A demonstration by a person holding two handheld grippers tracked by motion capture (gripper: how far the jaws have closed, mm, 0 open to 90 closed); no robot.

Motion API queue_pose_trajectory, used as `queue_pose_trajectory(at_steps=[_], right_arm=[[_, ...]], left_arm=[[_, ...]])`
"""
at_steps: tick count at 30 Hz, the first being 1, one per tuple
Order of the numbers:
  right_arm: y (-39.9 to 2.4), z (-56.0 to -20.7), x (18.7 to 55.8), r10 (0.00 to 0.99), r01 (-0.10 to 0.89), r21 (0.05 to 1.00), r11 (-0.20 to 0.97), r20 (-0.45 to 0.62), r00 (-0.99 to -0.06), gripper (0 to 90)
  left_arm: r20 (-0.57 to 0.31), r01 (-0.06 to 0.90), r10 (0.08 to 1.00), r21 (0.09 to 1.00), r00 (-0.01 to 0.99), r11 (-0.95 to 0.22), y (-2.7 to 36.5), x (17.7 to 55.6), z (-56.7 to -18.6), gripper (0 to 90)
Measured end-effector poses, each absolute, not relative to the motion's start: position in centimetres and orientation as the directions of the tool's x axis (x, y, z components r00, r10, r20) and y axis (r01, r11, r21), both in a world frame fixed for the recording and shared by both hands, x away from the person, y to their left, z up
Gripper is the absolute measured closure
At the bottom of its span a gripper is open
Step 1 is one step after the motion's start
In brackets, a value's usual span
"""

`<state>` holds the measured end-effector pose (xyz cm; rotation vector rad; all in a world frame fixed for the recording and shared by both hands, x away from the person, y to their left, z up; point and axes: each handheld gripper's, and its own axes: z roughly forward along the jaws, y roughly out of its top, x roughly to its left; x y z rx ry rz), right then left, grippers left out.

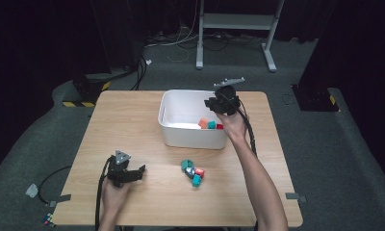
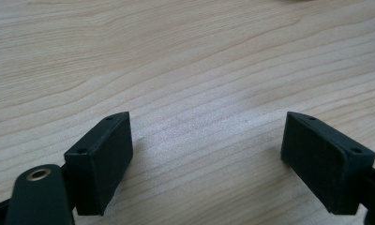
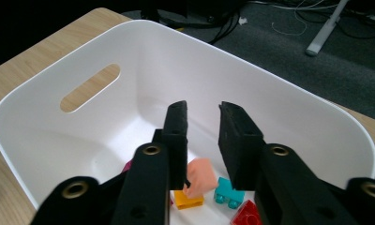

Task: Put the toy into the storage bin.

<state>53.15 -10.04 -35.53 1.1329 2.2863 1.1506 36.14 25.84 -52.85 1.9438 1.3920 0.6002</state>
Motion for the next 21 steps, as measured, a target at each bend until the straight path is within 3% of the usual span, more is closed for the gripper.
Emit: queue_pose_trajectory(at_steps=[4, 8, 21], right_arm=[[-10.2, -35.4, 52.8, 0.768, 0.499, 0.796, 0.343, 0.068, -0.637, 58.5], [-10.5, -35.3, 52.2, 0.757, 0.487, 0.806, 0.335, 0.078, -0.649, 51.7], [-12.9, -35.2, 49.1, 0.752, 0.439, 0.859, 0.265, 0.101, -0.651, 38.0]], left_arm=[[-0.013, 0.64, 0.945, 0.739, 0.327, -0.211, 25.8, 36.1, -52.9, 16.9], [-0.012, 0.639, 0.945, 0.739, 0.327, -0.212, 25.8, 36.1, -52.9, 16.9], [-0.011, 0.64, 0.945, 0.738, 0.328, -0.214, 25.8, 36.1, -52.8, 16.9]])
